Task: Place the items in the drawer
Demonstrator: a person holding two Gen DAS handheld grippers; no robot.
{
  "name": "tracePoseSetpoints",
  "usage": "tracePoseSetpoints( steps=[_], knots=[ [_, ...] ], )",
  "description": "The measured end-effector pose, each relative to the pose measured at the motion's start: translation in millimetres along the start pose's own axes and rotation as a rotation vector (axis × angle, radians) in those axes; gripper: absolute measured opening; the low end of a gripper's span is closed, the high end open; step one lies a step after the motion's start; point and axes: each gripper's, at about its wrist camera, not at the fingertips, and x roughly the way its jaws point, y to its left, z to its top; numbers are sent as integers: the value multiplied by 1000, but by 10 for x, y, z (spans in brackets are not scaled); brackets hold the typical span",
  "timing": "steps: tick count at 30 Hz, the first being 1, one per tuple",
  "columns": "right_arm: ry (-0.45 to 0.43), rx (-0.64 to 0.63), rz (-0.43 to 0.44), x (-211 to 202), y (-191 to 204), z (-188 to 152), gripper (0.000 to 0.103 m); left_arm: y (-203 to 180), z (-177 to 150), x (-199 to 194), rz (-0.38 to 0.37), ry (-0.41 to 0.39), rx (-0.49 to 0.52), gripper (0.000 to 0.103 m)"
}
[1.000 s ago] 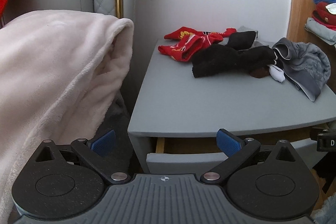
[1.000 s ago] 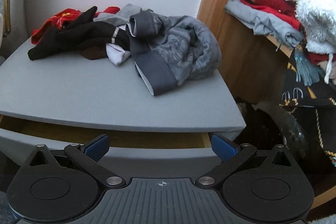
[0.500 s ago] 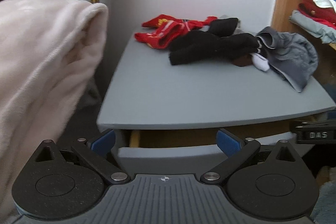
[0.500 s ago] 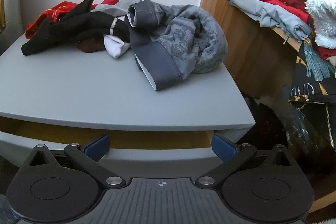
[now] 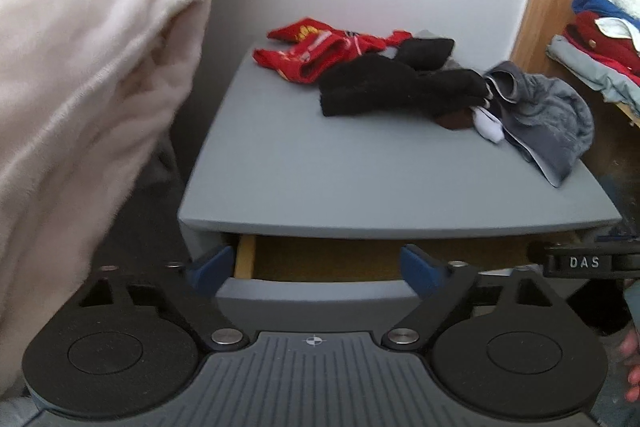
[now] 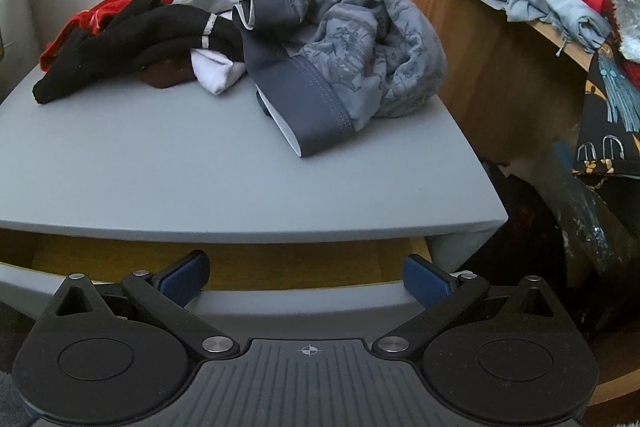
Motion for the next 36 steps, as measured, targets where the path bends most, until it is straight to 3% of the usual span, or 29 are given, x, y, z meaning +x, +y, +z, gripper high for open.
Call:
tracePoseSetpoints(
  steps=[2,4,8,11,16,25,28,33,36],
  knots=[
    [16,-10,8,-1,8,19,103,-12,-6,5,-8,23,24,74],
    [36,-13,8,-12,10,31,103,-9,9,-31,-14,27,45,70],
    [44,-16,11,-44,-3,14,103,52,35,-43,-43,43,-15,70],
    [40,-19,16,-77,-22,-39,103,26,-26,-3,-24,69,-9,70],
    [58,-28,59,-118,-98,-117,103,14,36,-62,-43,54,-57,70],
    [134,-41,101,-201,-145,-190,103,-228,-40,138,-37,241,70,64],
    [141,-51,100,-226,-138,-194,103,-316,-71,131,-23,234,115,63],
    [157,-62,102,-225,-123,-185,103,-278,-82,140,-35,259,64,63],
    [178,-52,108,-193,-147,-180,103,-380,-73,142,-4,282,108,64]
  ],
)
